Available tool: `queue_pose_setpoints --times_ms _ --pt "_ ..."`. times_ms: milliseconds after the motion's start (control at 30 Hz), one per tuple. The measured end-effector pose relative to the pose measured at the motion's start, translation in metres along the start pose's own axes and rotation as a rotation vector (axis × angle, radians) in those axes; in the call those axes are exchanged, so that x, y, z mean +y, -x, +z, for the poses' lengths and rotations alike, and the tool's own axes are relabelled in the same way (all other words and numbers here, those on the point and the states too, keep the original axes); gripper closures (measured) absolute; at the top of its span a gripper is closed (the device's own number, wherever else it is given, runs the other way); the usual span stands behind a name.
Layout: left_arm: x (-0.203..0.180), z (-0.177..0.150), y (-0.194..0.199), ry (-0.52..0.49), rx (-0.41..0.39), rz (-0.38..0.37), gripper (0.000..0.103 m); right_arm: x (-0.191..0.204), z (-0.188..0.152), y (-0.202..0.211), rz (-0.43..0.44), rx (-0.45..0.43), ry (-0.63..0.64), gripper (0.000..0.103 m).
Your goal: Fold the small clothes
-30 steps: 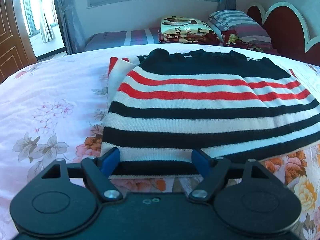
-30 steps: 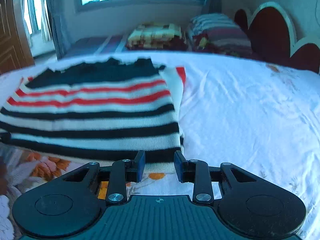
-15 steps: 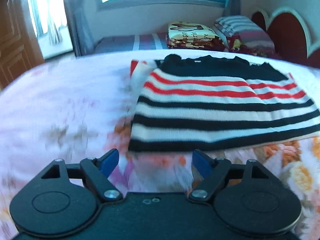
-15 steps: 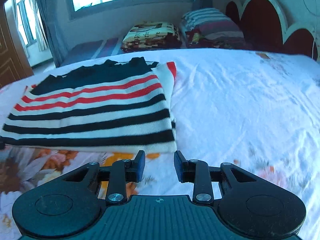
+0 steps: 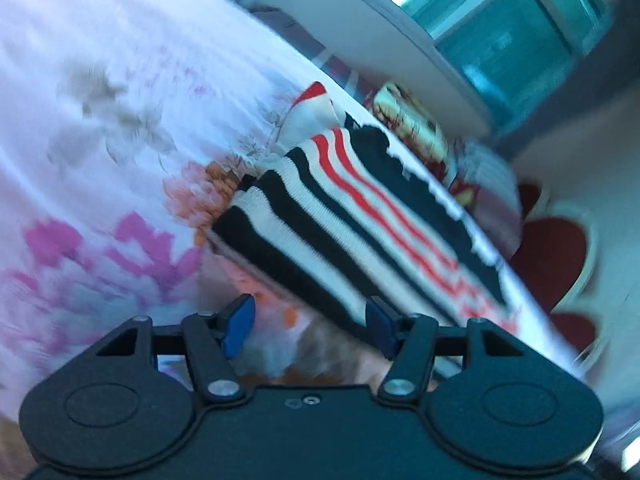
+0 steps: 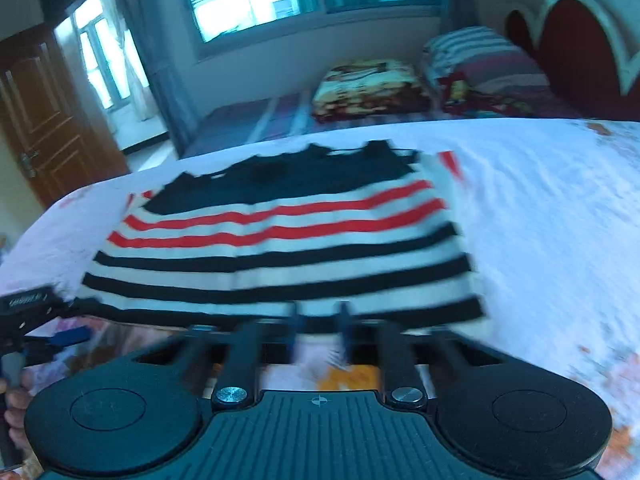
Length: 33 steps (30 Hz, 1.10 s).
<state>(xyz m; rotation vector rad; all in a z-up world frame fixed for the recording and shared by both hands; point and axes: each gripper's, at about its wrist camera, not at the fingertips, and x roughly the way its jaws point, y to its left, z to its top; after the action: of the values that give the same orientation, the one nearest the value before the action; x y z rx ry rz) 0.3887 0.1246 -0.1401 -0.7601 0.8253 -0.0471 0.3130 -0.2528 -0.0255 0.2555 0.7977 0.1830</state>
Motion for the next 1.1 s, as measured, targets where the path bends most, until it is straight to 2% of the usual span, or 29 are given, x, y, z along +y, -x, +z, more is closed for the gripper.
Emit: queue_pose_setpoints --times_ms 67,233,267,367,633,667,700,733,767,800,867,1100 --pt "0.006 0.007 -0.012 0.096 0.009 -0.049 0.05 0.006 0.008 -0.014 0.014 0.006 0.018 0.098" --pt "0.021 0.02 -0.035 0.239 -0.021 -0.125 0.059 0.017 0.025 -0.049 0.056 0.008 0.035 0.098" --pt "0.023 0.023 -0.038 0.249 -0.024 -0.129 0.064 0.019 0.028 -0.057 0.065 0.012 0.036 0.098" --pt "0.027 0.028 -0.052 0.269 -0.04 -0.143 0.074 0.022 0.038 -0.082 0.098 0.021 0.038 0.098" --pt "0.027 0.038 -0.069 0.272 -0.048 -0.164 0.088 0.039 0.052 -0.137 0.137 0.041 0.085 0.098" --pt "0.028 0.038 -0.064 0.289 -0.064 -0.198 0.09 0.042 0.05 -0.143 0.118 0.059 0.106 0.098" --pt "0.028 0.038 -0.057 0.299 -0.097 -0.269 0.09 0.043 0.046 -0.148 0.102 0.07 0.127 0.098" --pt "0.024 0.039 -0.048 0.263 -0.13 -0.306 0.09 0.043 0.043 -0.149 0.105 0.059 0.132 0.099" --pt "0.022 0.039 -0.047 0.23 -0.133 -0.286 0.09 0.042 0.041 -0.151 0.11 0.051 0.13 0.099" --pt "0.026 0.038 -0.052 0.239 -0.112 -0.257 0.09 0.04 0.04 -0.152 0.113 0.046 0.123 0.099" --pt "0.042 0.036 -0.067 0.308 -0.056 -0.22 0.09 0.037 0.04 -0.154 0.12 0.044 0.101 0.101" --pt "0.035 0.037 -0.06 0.305 -0.085 -0.275 0.09 0.029 0.043 -0.154 0.133 0.047 0.071 0.103"
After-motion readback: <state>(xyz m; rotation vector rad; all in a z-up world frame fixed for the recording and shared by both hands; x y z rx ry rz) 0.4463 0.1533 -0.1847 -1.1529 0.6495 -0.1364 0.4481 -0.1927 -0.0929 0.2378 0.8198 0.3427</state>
